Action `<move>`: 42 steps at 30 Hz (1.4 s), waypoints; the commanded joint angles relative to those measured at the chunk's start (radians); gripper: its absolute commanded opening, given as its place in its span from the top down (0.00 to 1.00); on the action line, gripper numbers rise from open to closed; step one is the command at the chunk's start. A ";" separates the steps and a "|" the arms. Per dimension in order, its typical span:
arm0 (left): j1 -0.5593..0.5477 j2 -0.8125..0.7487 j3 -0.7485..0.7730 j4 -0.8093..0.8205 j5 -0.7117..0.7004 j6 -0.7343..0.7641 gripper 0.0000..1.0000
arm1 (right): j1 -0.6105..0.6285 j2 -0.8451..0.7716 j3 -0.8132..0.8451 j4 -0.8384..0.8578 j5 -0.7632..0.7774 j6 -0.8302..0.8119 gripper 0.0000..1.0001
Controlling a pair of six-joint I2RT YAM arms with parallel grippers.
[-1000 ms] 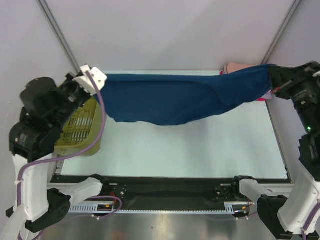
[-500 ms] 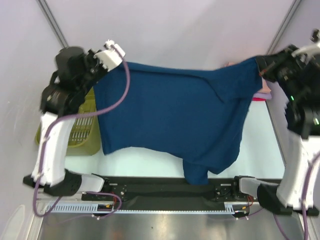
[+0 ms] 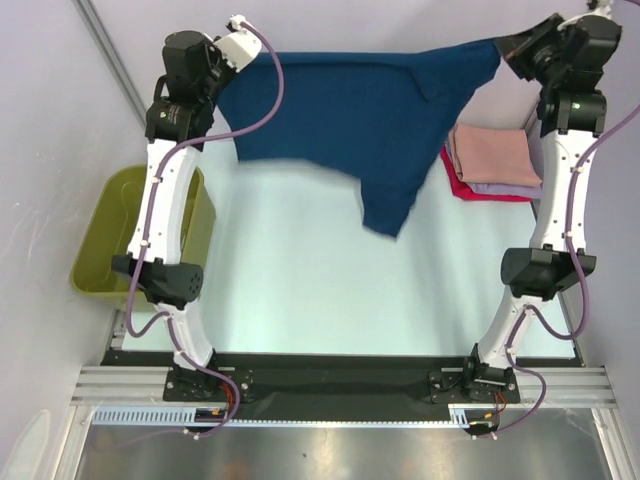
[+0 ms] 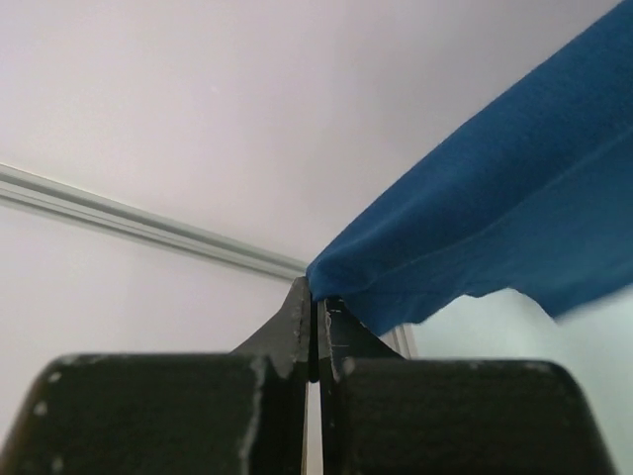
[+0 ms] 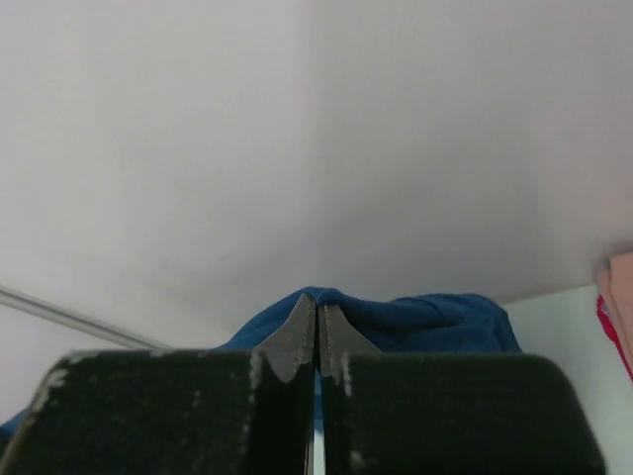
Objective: Fold and stack the t-shirts
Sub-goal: Flatten the tshirt out, then fold the tshirt
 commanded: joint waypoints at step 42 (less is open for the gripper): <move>-0.029 -0.608 -1.610 0.035 0.280 0.027 0.98 | -0.021 -1.044 -1.869 0.031 0.033 0.079 1.00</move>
